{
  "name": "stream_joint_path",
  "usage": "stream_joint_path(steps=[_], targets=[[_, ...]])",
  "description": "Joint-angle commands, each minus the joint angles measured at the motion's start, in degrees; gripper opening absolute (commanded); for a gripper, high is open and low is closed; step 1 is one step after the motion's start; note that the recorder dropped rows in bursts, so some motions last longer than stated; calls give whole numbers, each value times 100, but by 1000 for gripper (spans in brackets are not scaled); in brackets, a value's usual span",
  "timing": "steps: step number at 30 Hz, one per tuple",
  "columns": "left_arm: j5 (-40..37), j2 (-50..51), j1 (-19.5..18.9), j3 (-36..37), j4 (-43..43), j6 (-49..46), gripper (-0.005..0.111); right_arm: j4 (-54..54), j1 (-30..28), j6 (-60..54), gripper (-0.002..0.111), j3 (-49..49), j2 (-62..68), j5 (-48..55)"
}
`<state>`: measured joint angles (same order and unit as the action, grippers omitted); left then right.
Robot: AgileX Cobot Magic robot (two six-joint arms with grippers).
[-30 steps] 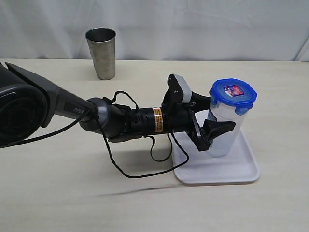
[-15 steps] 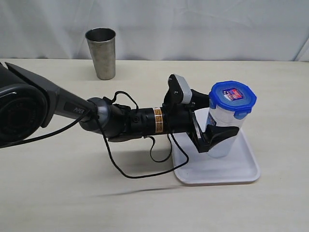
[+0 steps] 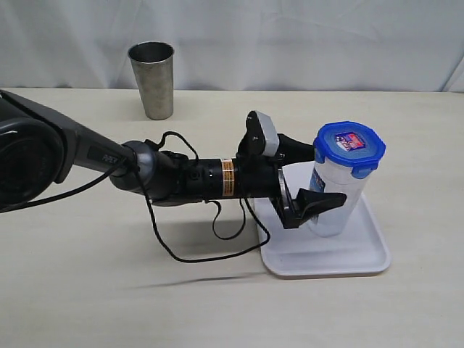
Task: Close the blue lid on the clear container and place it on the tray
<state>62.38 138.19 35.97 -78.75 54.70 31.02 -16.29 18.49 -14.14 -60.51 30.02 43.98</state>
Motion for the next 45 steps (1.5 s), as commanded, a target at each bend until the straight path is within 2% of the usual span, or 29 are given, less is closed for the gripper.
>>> stream_joint_path(steps=[1,15,17,19,24,27,28,32,38,45], targets=[[299,-42,-192,-23,257,226,89,68,-38,3,4,25,-16,24],[263,-53,-671,-23,1029,540,89,68,-38,3,4,25,-16,58],[263,-62,-748,-23,1202,540,85,68,-38,3,4,25,-16,94],[263,-147,-820,22,1438,540,73,68,-38,3,4,25,-16,119],[-84,-685,-931,273,2283,601,30,68,-38,3,4,25,-16,119],[-777,-1145,-955,395,2756,1381,5,68,-38,-20,4,25,-16,119],[-1048,-1333,-955,448,2893,1685,0,68,-38,-19,4,25,-42,119],[-2196,-2073,-955,641,3181,3057,0,68,-38,-40,4,90,-347,4],[-4023,-3411,-955,1024,4092,5365,0,248,-38,-40,4,628,-1449,-516],[-4764,-5275,-955,1865,4040,5879,0,392,-38,-40,4,1266,-2647,-759]])
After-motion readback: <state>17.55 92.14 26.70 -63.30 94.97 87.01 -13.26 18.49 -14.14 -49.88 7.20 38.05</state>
